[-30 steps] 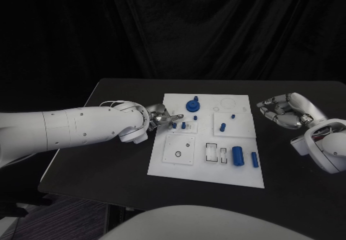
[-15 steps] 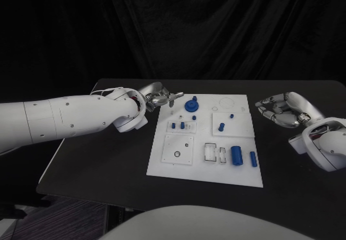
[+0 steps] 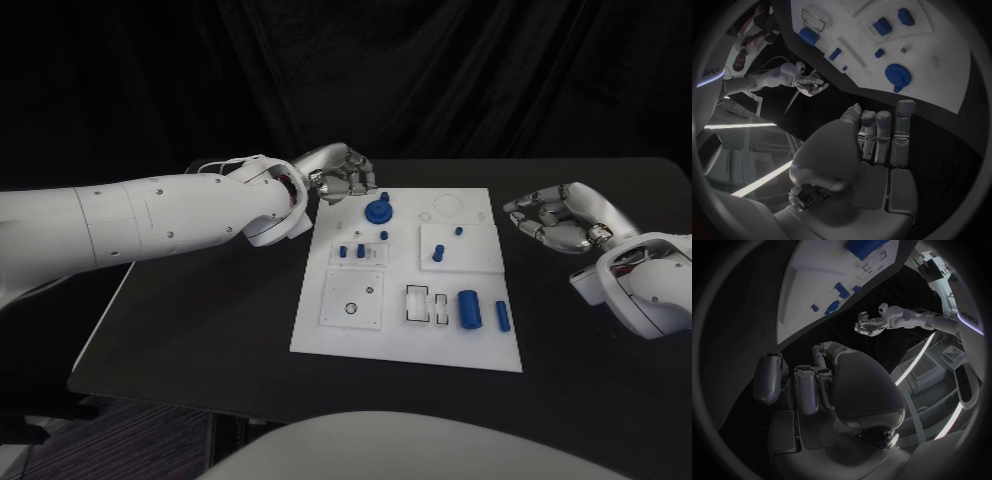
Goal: Assemble the parts on the task board
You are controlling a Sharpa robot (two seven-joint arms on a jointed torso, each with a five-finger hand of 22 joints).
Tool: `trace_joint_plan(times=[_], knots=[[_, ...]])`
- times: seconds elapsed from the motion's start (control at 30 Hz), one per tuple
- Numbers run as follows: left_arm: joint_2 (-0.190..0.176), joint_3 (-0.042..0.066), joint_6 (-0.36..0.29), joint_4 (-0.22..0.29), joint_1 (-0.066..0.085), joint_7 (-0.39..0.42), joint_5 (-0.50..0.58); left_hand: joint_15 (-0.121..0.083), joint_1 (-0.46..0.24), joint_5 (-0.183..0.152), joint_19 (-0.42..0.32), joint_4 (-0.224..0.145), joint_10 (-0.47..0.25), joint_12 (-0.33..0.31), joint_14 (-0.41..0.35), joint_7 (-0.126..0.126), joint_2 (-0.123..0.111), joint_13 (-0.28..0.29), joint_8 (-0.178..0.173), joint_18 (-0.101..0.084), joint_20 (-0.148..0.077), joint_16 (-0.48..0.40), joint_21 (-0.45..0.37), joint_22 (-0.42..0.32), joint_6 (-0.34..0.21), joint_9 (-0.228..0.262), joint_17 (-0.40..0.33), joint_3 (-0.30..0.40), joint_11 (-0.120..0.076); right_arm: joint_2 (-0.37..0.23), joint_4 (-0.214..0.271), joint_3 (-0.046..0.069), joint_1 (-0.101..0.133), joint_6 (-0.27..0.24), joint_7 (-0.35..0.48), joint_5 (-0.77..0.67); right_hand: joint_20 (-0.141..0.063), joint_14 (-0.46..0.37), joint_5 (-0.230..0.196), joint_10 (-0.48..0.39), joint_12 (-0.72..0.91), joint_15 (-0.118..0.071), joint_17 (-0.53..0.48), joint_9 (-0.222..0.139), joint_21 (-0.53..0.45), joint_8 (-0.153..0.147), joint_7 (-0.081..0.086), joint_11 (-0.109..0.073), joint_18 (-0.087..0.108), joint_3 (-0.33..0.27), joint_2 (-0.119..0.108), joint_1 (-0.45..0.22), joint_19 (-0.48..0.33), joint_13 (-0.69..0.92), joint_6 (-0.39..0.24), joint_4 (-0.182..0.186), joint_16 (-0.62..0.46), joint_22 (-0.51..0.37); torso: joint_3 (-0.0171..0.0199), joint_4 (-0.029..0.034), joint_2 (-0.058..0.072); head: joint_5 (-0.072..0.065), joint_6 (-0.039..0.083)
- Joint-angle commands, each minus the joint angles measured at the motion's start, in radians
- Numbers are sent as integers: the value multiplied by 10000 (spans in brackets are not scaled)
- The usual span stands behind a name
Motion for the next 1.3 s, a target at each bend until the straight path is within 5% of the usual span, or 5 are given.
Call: trace_joint_plan(times=[0.03,0.27,0.5,0.8,1.3], knots=[[349,7,756,-372,31,1558,-868,132,322,-424,282,-30,-2314,-2444,-624,21,-240,-893,137,57,125,-464,591,833,-114,-143,-669,509,164,-36,50,8,-38,-196,264,116,3,787,62,765,-4,10,1959,8,26,65,11,40,52,56,-4,-89,12,2373,81,-30,2,1192,-16,19,9,-33,-1],[1009,7,418,-1125,-91,2338,-2950,30,1056,-1308,2564,-434,-4658,-3657,2057,-325,-888,-1772,564,-311,227,948,3570,1528,-613,-200,845,1399,432,-129,135,9,-60,-245,372,171,-1,794,95,776,2,4,1975,12,50,76,4,34,46,70,-1,-83,27,2384,97,-50,18,1206,-44,-18,42,12,-1],[1463,8,318,-1707,-266,2424,-5743,-149,979,-1716,2366,-380,-5626,-4405,1974,-783,-1749,-3221,-13,-163,-61,372,2850,1256,-1163,-1805,-117,1519,139,-205,194,10,-66,-235,380,185,-2,797,109,769,-1,2,1981,13,55,78,3,32,45,72,-4,-84,30,2377,101,-56,25,1209,-41,-28,82,-5,-1],[1608,9,16,-2004,-482,2840,-8020,-853,718,-1605,4035,-61,-2958,-6067,3838,-1357,-2462,-8028,-1475,-672,-417,1524,5093,1994,1036,-6555,814,2289,-1003,-256,259,10,-72,-234,351,187,-23,940,178,968,96,-17,2343,15,520,93,-9,18,-70,94,-3,-135,288,2564,116,-115,395,1450,-86,-94,165,32,-1],[1736,10,444,-2323,-743,2265,-8651,-840,199,-2188,4098,251,-2092,-6956,3821,-1792,-2519,-9375,-1420,-701,-443,1470,5216,2031,1699,-8019,419,2376,-826,-298,329,10,-75,-225,326,188,-25,929,183,945,85,-18,2309,16,498,96,-10,16,-63,97,-1,-143,279,2541,118,-122,362,1441,-75,-104,166,30,-1]])
